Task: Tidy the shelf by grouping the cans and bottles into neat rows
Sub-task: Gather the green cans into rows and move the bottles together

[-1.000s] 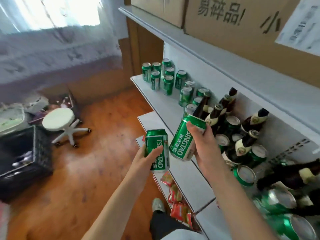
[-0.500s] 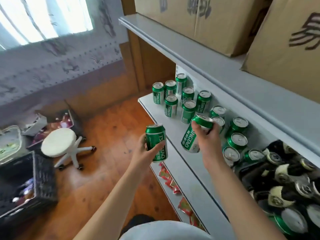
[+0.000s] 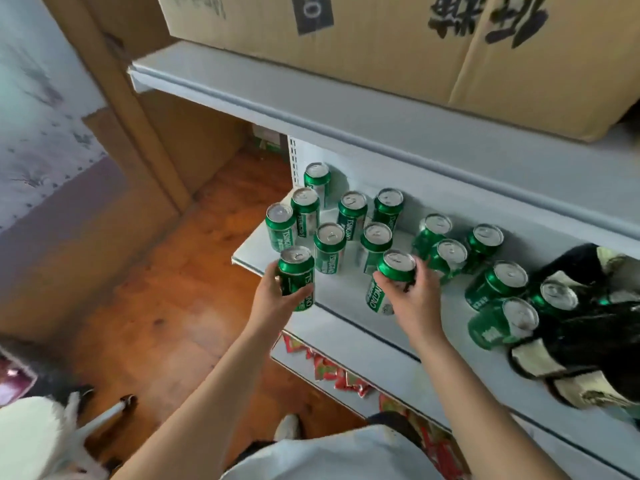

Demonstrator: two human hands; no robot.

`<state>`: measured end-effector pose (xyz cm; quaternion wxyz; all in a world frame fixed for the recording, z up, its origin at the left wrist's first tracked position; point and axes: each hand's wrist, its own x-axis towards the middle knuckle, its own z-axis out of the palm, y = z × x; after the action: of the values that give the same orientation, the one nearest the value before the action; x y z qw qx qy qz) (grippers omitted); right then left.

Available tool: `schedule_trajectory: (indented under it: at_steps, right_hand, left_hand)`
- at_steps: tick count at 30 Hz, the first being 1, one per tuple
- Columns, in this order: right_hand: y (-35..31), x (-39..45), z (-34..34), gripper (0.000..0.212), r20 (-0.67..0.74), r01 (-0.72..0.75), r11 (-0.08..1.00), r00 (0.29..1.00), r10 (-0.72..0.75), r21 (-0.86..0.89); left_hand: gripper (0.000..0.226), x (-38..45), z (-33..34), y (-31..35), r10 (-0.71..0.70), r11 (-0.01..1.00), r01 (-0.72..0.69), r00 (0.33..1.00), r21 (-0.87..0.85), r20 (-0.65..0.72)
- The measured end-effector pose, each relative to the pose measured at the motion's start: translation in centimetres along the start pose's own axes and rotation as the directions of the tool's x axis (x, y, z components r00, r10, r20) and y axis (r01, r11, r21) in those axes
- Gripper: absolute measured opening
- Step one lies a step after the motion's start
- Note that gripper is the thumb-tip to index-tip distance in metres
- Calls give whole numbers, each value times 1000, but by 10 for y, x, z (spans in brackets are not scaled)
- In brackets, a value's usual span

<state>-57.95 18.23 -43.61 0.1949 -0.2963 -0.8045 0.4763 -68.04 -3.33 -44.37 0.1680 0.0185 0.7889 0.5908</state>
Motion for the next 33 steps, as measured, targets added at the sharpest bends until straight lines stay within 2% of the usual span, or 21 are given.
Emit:
schedule_trajectory:
  at_steps: [4, 8, 10, 13, 16, 18, 23, 30, 33]
  right_hand:
    - [-1, -2, 17, 68, -84, 0, 993, 996, -9, -114]
    - [-2, -4, 32, 56, -145, -5, 989, 989, -16, -147]
    - [2, -6, 38, 59, -137, -1, 986, 990, -21, -165]
    - [10, -9, 39, 74, -96, -39, 975, 995, 19, -218]
    - [11, -7, 34, 80, -78, -79, 952, 995, 59, -297]
    - [8, -4, 33, 82, -82, -104, 943, 993, 82, -317]
    - [8, 1, 33, 91, -93, -175, 918, 984, 151, -355]
    - [6, 4, 28, 78, -174, -264, 899, 961, 214, -350]
    - [1, -1, 20, 76, -182, -318, 887, 945, 270, -335]
  left_hand:
    - [63, 39, -12, -4, 64, 991, -71, 996, 117, 65]
    - [68, 63, -10, -5, 77, 993, -88, 988, 76, 134]
    - [72, 70, -8, -8, 101, 990, -115, 982, 82, 158]
    - [74, 73, -5, -10, 140, 978, -166, 972, 129, 191]
    - [76, 75, -6, -10, 183, 924, -225, 971, 310, 156]
    - [79, 76, -5, -9, 160, 896, -203, 977, 396, 139]
    - [70, 72, -4, -8, 58, 915, -99, 992, 392, 115]
    - [63, 76, -2, -16, 10, 914, -44, 996, 404, 86]
    - [65, 73, -2, -12, -78, 903, 72, 997, 424, -3]
